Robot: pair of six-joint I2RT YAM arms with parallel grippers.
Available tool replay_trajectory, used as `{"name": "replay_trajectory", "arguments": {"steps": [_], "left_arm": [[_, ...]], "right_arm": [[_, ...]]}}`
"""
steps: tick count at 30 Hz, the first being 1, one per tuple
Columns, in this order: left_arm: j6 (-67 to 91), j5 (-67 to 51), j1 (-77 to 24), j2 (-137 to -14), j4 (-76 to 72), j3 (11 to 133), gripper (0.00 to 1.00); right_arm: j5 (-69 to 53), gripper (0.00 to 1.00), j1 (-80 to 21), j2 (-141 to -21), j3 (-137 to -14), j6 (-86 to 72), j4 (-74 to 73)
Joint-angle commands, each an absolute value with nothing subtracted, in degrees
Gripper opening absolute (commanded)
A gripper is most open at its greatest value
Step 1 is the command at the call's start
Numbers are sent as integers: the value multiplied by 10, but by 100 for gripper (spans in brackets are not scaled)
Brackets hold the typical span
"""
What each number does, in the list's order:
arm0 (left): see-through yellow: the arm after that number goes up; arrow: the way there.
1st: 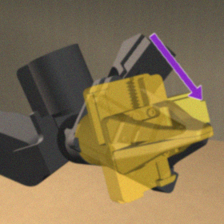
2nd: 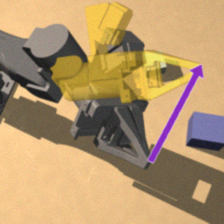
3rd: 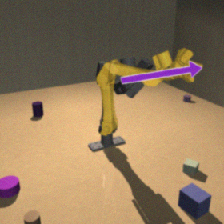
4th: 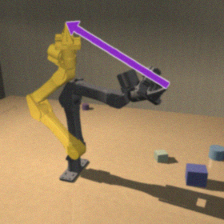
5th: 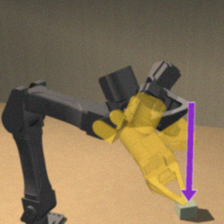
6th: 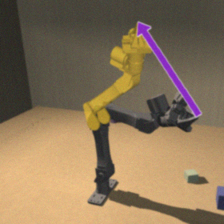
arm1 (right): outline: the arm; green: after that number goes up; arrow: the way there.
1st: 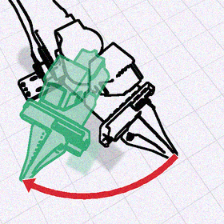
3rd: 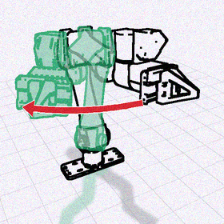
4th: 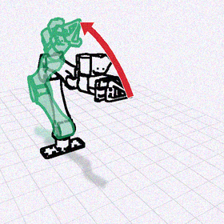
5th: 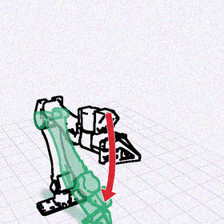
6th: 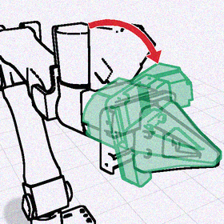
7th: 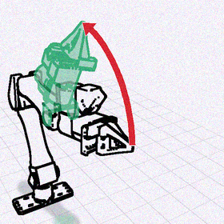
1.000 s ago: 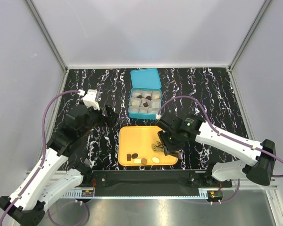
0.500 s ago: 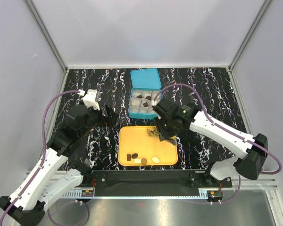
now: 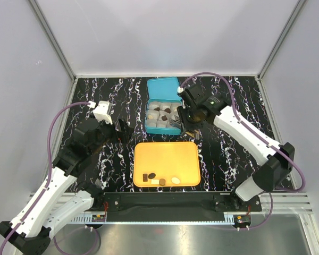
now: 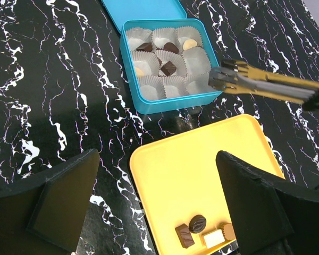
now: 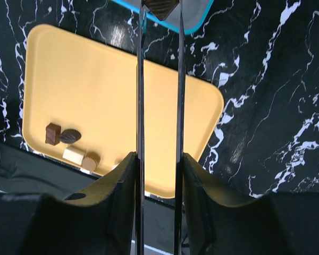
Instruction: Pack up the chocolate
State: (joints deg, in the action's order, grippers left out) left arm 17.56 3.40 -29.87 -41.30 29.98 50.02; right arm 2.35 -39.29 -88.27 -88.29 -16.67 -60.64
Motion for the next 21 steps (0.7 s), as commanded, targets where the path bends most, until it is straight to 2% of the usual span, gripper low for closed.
{"name": "replay_trajectory", "arguments": {"steps": [1, 21], "left_arm": [[168, 38, -297, -404, 278, 497, 99], [167, 37, -297, -403, 276, 497, 99]], "right_arm": [[48, 42, -379, -907, -933, -138, -581], [77, 43, -354, -1000, -973, -104, -554]]}}
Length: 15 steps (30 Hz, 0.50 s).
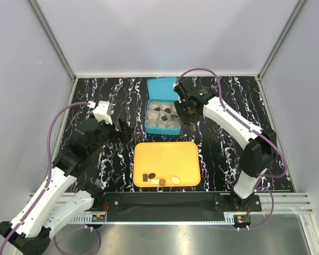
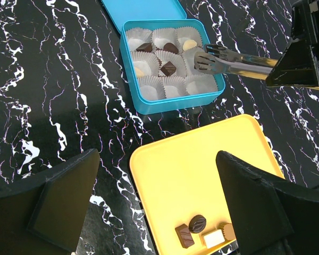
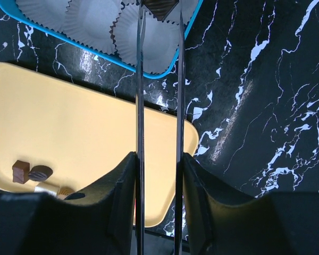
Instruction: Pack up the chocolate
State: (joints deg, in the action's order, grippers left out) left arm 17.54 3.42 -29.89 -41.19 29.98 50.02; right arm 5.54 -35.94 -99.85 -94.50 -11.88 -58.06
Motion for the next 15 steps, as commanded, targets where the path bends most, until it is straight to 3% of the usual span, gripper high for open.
{"name": "replay_trajectory", "arguments": {"steps": [1, 15], "left_arm": [[167, 37, -297, -403, 277, 497, 99], [167, 36, -296, -404, 276, 496, 99]], "right_arm": [[80, 43, -354, -1007, -975, -103, -555], [107, 48, -354, -1023, -987, -95, -559]]}}
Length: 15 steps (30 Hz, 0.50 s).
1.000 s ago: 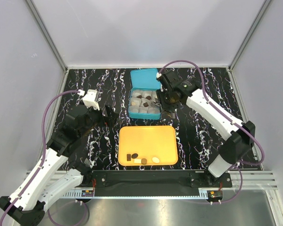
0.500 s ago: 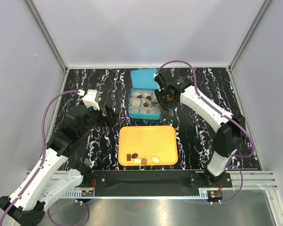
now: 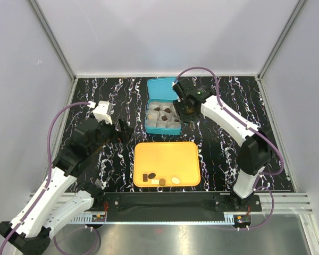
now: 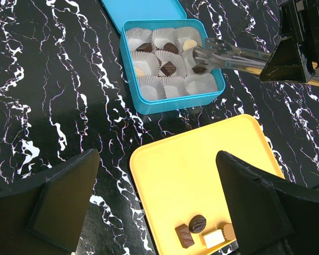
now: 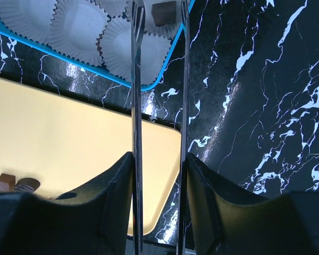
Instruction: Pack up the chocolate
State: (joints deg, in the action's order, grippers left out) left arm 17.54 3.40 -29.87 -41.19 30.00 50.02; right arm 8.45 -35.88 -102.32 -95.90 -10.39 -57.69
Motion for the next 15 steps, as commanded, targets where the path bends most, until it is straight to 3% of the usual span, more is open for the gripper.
{"name": "replay_trajectory", "arguments": {"steps": [1, 9, 15], "left_arm": [[167, 36, -297, -404, 277, 496, 99], [167, 36, -297, -405, 276, 496, 99], [167, 39, -296, -403, 276, 497, 99]], "right_arm": [[106, 49, -354, -1022, -988, -95, -559], [98, 49, -355, -1010, -1014, -100, -587], [38, 47, -371, -933, -974, -110, -584]]}}
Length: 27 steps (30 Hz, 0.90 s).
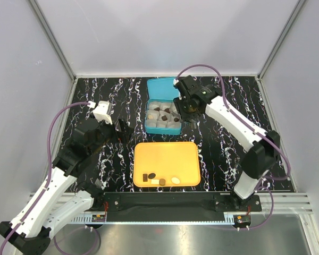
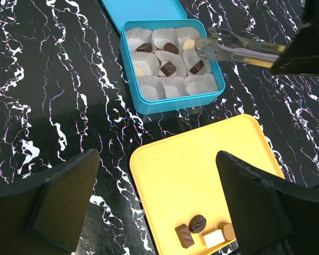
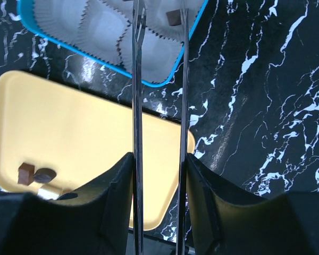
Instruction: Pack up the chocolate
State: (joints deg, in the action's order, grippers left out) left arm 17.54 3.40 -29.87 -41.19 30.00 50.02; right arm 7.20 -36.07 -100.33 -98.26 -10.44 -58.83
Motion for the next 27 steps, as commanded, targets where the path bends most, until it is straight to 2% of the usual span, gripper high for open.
{"name": "replay_trajectory", "arguments": {"steps": [1, 8, 13, 19, 27], "left_arm": [[167, 40, -297, -404, 276, 497, 99], [165, 56, -296, -402, 282, 499, 99], [165, 69, -296, -393, 279, 496, 99], [167, 79, -296, -394, 282, 497, 99], [187, 119, -296, -434, 322, 515, 99]], "right_arm": [[34, 48, -387, -921, -946, -111, -575], [32, 48, -505, -846, -842, -115, -566], [4, 49, -548, -810, -775, -157, -543], [-27, 49, -589, -791, -732, -266, -494], [-13, 49, -642, -809, -729, -327, -476]]}}
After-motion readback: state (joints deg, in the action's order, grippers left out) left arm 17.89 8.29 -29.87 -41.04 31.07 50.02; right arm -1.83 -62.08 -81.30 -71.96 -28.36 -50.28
